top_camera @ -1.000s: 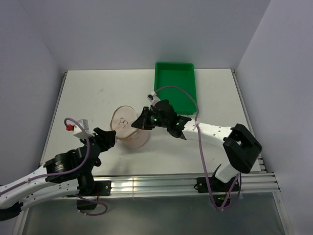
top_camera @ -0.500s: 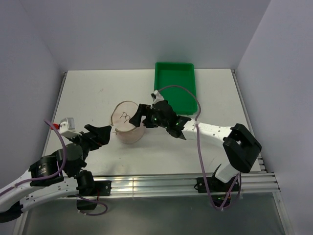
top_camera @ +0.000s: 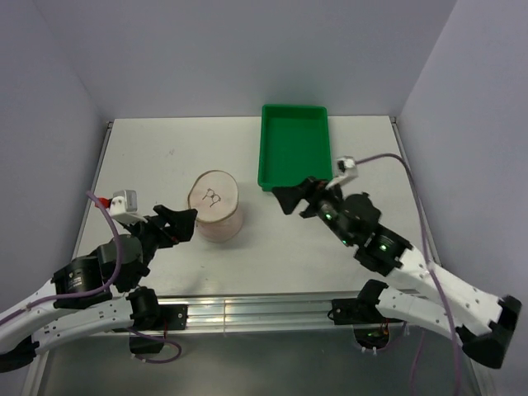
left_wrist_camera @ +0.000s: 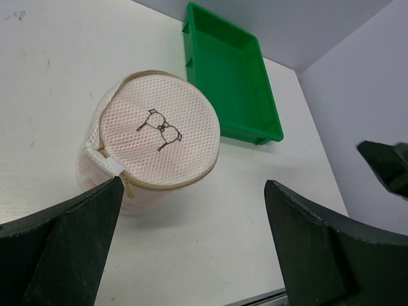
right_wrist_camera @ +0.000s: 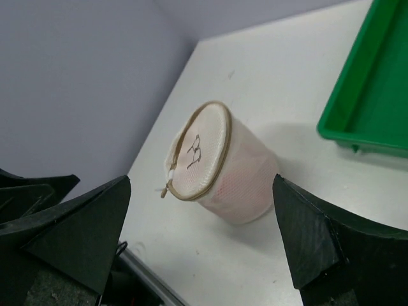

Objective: Place the bra in the laundry bag and zip it closed

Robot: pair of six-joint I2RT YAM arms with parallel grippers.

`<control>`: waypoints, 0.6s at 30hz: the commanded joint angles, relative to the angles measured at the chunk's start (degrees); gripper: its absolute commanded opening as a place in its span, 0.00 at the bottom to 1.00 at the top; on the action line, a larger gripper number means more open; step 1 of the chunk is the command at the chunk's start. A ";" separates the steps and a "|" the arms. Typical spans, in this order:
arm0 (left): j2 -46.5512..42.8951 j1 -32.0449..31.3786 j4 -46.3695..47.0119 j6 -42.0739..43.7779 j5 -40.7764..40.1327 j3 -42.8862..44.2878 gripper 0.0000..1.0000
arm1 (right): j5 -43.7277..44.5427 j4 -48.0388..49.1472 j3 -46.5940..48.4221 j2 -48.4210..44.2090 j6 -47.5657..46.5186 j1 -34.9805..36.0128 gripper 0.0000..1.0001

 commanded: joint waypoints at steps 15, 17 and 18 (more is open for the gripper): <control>-6.88 0.18 4.41 7.31 1.43 -1.33 0.99 | 20.12 -16.79 -10.73 -36.66 -5.82 -0.26 0.99; -7.76 0.18 4.15 8.11 2.31 -1.15 0.99 | 21.87 -17.32 -10.11 -36.48 -5.64 -0.26 0.99; -8.03 0.18 4.06 9.33 2.84 -1.15 0.99 | 22.58 -17.06 -10.02 -37.00 -5.29 -0.26 0.99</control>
